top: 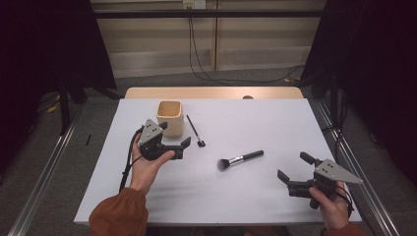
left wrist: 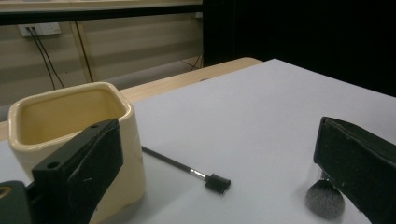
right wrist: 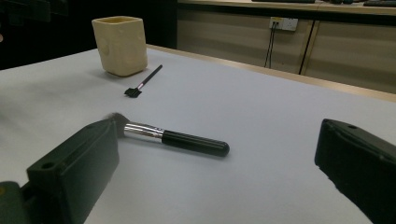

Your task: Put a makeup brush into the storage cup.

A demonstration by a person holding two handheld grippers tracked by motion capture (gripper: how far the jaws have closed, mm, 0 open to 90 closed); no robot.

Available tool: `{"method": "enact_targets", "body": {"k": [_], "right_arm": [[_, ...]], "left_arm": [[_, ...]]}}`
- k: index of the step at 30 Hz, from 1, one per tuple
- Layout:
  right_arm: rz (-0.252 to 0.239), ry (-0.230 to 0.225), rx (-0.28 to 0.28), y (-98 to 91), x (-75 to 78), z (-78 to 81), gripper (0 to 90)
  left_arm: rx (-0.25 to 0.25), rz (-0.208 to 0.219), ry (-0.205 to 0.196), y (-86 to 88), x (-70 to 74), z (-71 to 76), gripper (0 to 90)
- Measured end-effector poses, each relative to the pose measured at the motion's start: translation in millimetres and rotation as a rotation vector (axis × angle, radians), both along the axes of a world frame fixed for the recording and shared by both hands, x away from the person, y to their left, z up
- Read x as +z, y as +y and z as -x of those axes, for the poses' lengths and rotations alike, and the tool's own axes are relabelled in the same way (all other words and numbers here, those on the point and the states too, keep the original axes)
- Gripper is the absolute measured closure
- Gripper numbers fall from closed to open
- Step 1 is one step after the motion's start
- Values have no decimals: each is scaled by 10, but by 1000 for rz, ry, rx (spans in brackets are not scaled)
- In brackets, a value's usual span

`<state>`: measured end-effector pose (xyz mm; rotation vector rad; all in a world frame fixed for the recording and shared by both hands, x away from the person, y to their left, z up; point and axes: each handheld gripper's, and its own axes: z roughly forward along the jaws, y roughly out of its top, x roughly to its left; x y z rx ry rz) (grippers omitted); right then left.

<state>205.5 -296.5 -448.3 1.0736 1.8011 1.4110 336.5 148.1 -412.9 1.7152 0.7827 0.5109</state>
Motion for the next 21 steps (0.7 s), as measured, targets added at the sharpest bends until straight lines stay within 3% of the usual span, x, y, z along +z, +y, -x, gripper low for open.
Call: {"method": "enact_targets", "body": {"k": [9, 11, 19, 20, 21], "right_arm": [[2, -1, 3, -1, 0, 2, 0], [-1, -2, 1, -3, 2, 4, 0], [-7, 2, 3, -9, 1, 4, 0], [-11, 0, 0, -13, 1, 4, 0], [-11, 0, 1, -13, 1, 5, 0]], "left_arm": [[17, 18, 5, -132, 19, -142, 20], [36, 41, 1, -177, 42, -176, 34], [21, 41, -10, -277, 97, -232, 30], [23, 65, -7, -293, 102, -252, 30], [20, 63, -10, -295, 98, -265, 30]]}}
